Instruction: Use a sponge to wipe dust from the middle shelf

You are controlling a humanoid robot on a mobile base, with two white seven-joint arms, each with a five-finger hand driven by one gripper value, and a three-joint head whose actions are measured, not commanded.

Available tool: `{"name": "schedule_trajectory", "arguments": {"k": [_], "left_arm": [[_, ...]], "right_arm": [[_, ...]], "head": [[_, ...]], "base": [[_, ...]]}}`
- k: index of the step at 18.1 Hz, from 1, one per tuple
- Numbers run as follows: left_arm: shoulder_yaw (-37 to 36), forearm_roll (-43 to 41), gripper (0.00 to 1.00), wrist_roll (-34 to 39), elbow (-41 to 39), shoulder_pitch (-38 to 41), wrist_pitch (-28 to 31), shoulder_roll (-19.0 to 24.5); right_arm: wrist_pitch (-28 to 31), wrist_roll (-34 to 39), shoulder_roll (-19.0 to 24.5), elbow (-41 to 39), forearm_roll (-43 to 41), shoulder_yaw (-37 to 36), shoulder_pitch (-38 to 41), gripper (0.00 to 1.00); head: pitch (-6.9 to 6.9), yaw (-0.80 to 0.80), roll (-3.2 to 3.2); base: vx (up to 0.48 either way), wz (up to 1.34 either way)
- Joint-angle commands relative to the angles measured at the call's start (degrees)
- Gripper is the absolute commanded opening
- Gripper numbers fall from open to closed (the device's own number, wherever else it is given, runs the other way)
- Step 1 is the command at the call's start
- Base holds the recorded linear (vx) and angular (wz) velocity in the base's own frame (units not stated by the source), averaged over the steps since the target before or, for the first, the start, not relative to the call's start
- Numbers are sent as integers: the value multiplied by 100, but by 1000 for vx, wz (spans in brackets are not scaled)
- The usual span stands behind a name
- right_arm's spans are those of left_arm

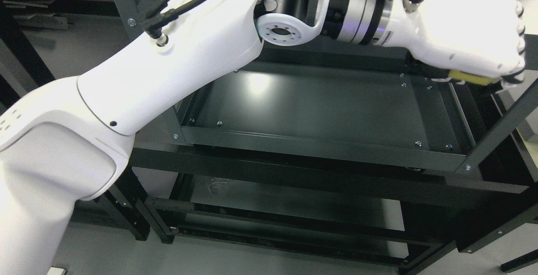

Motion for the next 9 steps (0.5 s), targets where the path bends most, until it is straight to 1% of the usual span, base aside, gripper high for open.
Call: {"name": "schedule_trajectory", "arguments": {"k": [1,5,7,9], "left_arm": [[-624,-164,2,-161,324,-20,-60,-101],[-333,-164,2,-398,70,24,-157,-44],[-114,-156,2,-530,-289,68,-157,430],[158,-129,2,-662,-589,234,-157,782]], "right_arm": [[418,-1,-100,-100,0,0,0,100],[418,-9,-100,-100,0,0,0,100],[418,-1,-100,-100,0,0,0,100],[418,-1,-100,-100,0,0,0,100]], "head": [[0,0,0],[0,0,0],[0,0,0],[0,0,0]], "base": [[0,0],[0,0],[0,0],[0,0]]}}
